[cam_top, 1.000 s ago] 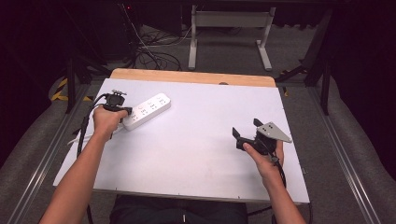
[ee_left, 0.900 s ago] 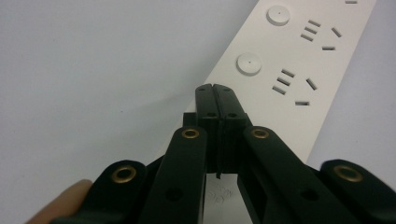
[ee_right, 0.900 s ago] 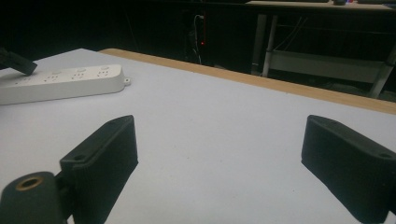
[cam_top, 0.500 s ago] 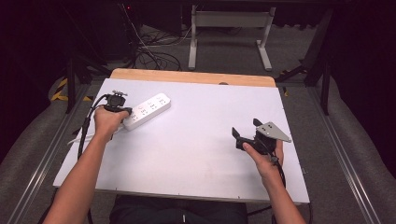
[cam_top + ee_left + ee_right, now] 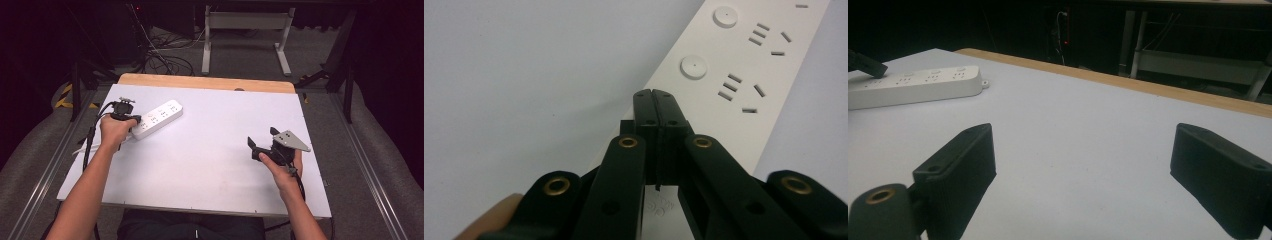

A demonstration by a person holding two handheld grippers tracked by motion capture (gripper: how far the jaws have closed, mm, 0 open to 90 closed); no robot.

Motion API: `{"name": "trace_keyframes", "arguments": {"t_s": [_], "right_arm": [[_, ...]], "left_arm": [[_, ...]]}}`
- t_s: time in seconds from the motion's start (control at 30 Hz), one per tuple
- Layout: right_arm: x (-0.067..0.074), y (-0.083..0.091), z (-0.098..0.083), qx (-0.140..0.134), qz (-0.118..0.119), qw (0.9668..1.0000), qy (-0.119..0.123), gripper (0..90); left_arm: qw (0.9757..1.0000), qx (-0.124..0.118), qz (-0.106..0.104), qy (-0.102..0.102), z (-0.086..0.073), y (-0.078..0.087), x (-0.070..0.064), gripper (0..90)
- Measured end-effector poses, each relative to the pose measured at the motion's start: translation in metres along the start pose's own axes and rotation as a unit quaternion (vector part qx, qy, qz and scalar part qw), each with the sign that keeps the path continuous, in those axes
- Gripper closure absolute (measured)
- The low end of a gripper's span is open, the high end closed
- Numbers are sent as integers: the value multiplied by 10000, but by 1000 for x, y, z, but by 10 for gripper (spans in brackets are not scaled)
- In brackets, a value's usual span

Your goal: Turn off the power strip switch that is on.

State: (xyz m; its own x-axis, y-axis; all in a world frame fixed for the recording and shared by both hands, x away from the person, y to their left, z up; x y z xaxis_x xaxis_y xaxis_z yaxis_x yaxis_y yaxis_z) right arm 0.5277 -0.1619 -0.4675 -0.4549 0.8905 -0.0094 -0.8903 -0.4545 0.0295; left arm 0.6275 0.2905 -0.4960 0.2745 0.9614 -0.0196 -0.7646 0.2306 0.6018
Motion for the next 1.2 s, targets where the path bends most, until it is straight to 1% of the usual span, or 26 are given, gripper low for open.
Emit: {"name": "trace_keyframes", "arguments": {"t_s": [0.07,0.17,0.2,0.27,0.3,0.33,0.4,0.43,0.47,0.53,0.6,0.63,0.67,0.7,0.73,0.8,0.83,0.87,0.9,0.93,1.0,1.03,1.07,1.13,1.17,1.2], "right_arm": [[0,0,0,14,8,10000,4,114],[0,0,0,18,16,10000,11,114],[1,0,-1,28,22,10000,-5,115],[1,-1,-2,53,11,10000,-22,115],[1,-1,-2,53,6,10000,-22,115],[0,-1,-2,45,0,10000,-32,116],[-1,-1,-2,58,-20,10000,-41,116],[-1,-1,-2,57,-20,10000,-56,116],[-1,-1,-3,65,-17,10000,-59,116],[-1,-1,-3,77,-21,9999,-73,116],[0,-1,-3,76,-27,9999,-60,118],[0,-1,-3,75,-22,10000,-51,118],[0,0,-3,74,-20,10000,-47,118],[0,0,-3,73,-27,10000,-40,118],[0,0,-2,63,-42,10000,-41,118],[0,1,-3,58,-44,10000,-64,118],[-1,1,-3,69,-56,9999,-56,118],[-2,2,-3,71,-55,9999,-47,118],[-2,2,-3,76,-62,9999,-49,118],[-3,2,-3,80,-66,9999,-47,118],[-3,2,-3,85,-70,9999,-40,118],[-2,2,-3,83,-69,9999,-34,118],[-2,2,-3,78,-68,9999,-24,118],[-1,2,-3,76,-48,10000,-16,119],[-1,2,-3,72,-55,10000,-25,120],[-1,2,-3,86,-47,9999,-28,121]], "left_arm": [[10000,17,39,12,0,0,0,900],[9999,-6,66,-91,1,0,-2,900],[9999,-22,50,-153,0,0,-2,900],[9998,-60,57,-181,0,1,-1,900],[9999,-165,-5,16,-1,1,1,900],[9997,-203,-58,76,-2,1,1,900],[9997,-221,-85,118,-2,1,2,900],[9993,-275,-140,233,0,2,4,900],[9991,-293,-150,282,0,2,5,900],[9991,-308,-144,265,0,2,4,900],[9988,-329,-182,317,0,3,3,900],[9987,-359,-157,315,0,3,4,900],[9983,-462,-146,334,1,4,4,900],[9983,-462,-146,334,1,4,4,900],[9969,-645,-197,414,4,8,5,900],[9956,-838,-184,373,6,15,7,900],[9944,-964,-208,391,7,19,8,900],[9926,-1115,-234,419,8,24,9,900],[9926,-1115,-234,419,8,24,9,900],[9877,-1438,-286,543,10,34,11,900],[9813,-1763,-305,709,13,46,12,900],[9813,-1763,-305,709,13,46,12,900],[9779,-1941,-273,724,14,52,12,900],[9698,-2320,-220,721,16,67,11,900],[9617,-2663,-114,638,15,80,10,900],[9571,-2826,-50,632,14,86,10,900]]}}
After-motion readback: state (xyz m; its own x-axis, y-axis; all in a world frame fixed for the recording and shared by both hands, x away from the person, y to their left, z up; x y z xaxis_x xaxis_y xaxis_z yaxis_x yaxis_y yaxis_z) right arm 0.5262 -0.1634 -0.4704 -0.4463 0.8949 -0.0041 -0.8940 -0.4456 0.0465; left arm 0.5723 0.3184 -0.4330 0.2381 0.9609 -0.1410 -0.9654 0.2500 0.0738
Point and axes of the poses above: each handheld gripper's, and its own axes: y roughly backward along the jaws, z roughly out of its top, x roughly to its left, the point moved 6 cm from there along -y, roughly forward along the jaws, and after that the axes turned 13 degrees about -x, right-handed, at the moved point
